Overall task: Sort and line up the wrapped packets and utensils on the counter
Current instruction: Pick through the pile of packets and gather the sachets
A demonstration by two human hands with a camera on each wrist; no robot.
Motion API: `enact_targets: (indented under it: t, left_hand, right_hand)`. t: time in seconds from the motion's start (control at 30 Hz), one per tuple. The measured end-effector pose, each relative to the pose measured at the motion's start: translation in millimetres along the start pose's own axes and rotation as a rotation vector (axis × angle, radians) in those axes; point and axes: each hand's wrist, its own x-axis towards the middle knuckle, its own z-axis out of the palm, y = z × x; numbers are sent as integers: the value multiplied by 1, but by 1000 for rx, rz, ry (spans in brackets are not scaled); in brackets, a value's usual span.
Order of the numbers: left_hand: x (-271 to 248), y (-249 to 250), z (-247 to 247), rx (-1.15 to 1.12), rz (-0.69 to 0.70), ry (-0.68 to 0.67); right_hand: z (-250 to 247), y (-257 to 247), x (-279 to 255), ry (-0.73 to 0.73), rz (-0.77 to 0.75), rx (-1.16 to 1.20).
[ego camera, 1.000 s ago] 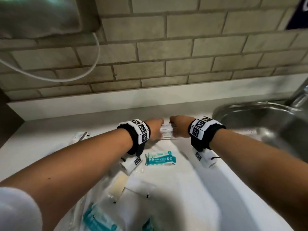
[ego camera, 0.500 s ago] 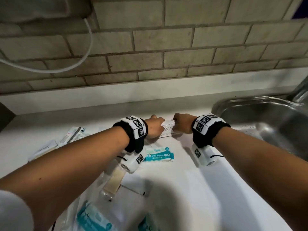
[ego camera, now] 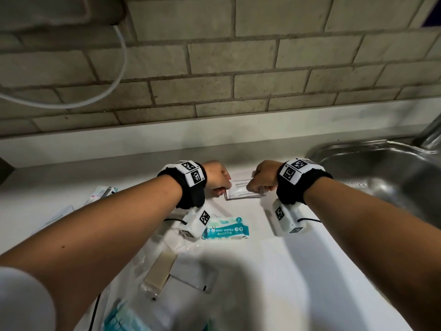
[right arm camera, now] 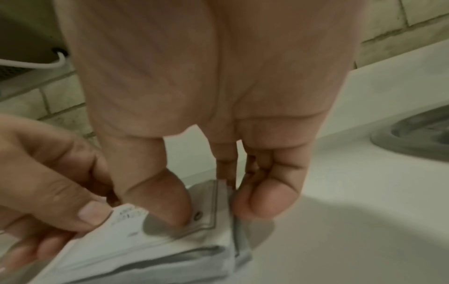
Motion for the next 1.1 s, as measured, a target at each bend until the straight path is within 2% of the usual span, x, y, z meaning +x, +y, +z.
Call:
enact_targets:
  t: [0.13, 0.37, 0.57, 0.7, 0.77, 0.87, 1.1]
  left_hand:
    - [-2, 3, -4, 98, 13, 32]
    - [-2, 5, 0, 52, 36, 112]
    - [-4, 3, 1, 48, 46, 117]
    - [-4, 5, -1, 192, 63, 136]
    - [-5, 9, -1, 231, 64, 109]
    - [-4, 15, 0, 346, 91, 38]
    - [1, 25, 9, 542, 137, 8]
  right_hand:
    - [2, 0, 6, 33, -25, -33]
    - [7, -7, -8, 155, -51, -80]
    - [8, -7, -13, 152, -97, -172]
    - [6, -4, -15, 133, -128, -169]
    - [5, -1, -13, 105, -140, -174]
    - [8, -1, -11, 81, -144, -300]
    - [14, -3, -6, 145, -184, -358]
